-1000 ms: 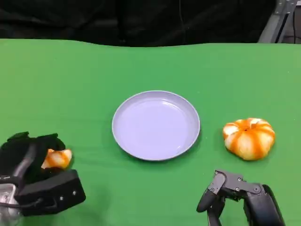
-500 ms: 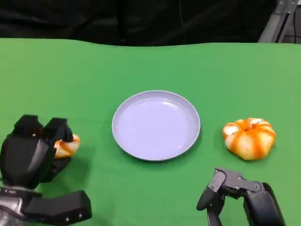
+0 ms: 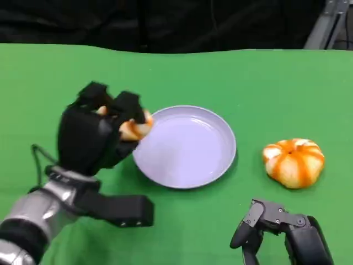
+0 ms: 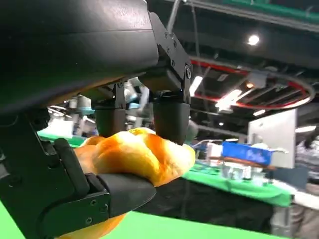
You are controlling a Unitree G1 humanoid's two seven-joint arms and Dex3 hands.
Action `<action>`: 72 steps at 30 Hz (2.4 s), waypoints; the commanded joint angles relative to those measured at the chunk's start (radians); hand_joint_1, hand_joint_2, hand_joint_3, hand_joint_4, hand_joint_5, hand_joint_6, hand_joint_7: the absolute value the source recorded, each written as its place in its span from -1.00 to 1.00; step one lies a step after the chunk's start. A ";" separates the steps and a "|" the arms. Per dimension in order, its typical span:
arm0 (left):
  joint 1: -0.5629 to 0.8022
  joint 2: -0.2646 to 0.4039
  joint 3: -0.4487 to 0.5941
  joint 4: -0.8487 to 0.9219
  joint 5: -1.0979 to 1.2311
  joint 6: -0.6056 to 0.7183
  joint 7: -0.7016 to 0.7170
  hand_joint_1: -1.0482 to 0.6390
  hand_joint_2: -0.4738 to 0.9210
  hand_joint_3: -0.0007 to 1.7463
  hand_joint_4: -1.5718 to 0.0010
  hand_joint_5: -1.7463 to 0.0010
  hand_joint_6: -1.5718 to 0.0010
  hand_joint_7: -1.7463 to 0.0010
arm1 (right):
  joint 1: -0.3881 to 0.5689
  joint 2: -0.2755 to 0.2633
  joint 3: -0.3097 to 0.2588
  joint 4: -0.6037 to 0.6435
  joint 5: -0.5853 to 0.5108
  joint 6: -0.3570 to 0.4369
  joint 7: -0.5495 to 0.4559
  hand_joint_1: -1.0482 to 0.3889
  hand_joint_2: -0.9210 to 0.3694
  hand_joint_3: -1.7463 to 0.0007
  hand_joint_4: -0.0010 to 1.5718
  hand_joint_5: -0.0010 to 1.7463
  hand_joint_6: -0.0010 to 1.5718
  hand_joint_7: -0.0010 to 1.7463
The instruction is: Grasp the bread from the table and place it into the plate.
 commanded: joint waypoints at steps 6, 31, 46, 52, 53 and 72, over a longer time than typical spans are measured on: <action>-0.159 -0.113 -0.042 0.123 -0.024 -0.004 -0.141 0.12 -0.19 0.71 -0.32 -1.00 -0.07 -1.00 | 0.026 0.005 0.020 -0.032 -0.007 0.009 -0.008 0.39 0.35 -1.00 0.17 0.98 0.17 0.59; -0.135 -0.147 -0.044 -0.122 -0.140 0.389 -1.049 -0.71 1.00 -0.54 1.00 0.99 0.90 0.99 | 0.048 -0.001 0.016 -0.060 -0.013 0.014 0.003 0.40 0.33 -1.00 0.13 0.99 0.13 0.61; 0.240 0.030 0.180 -0.751 -0.363 0.382 -1.175 -0.60 1.00 -0.53 0.93 0.57 0.77 0.86 | 0.049 -0.005 0.009 -0.059 0.001 0.011 0.012 0.41 0.33 -1.00 0.11 0.96 0.13 0.61; 0.473 0.038 0.341 -0.977 -0.602 0.353 -1.229 -0.49 1.00 -0.56 0.54 -0.04 0.45 0.70 | 0.037 -0.013 0.003 -0.035 -0.003 -0.010 0.005 0.41 0.33 -1.00 0.11 0.96 0.14 0.61; 0.531 0.031 0.372 -1.005 -0.658 0.312 -1.222 -0.48 1.00 -0.56 0.51 -0.04 0.44 0.69 | 0.036 -0.013 0.004 -0.034 -0.001 -0.010 0.006 0.41 0.33 -1.00 0.11 0.96 0.14 0.62; 0.974 -0.144 0.517 -1.096 -0.853 0.064 -1.139 0.15 0.16 0.76 -0.12 -0.92 -0.03 -0.71 | 0.027 -0.041 -0.036 -0.019 0.039 -0.022 0.037 0.40 0.35 -1.00 0.13 0.96 0.14 0.62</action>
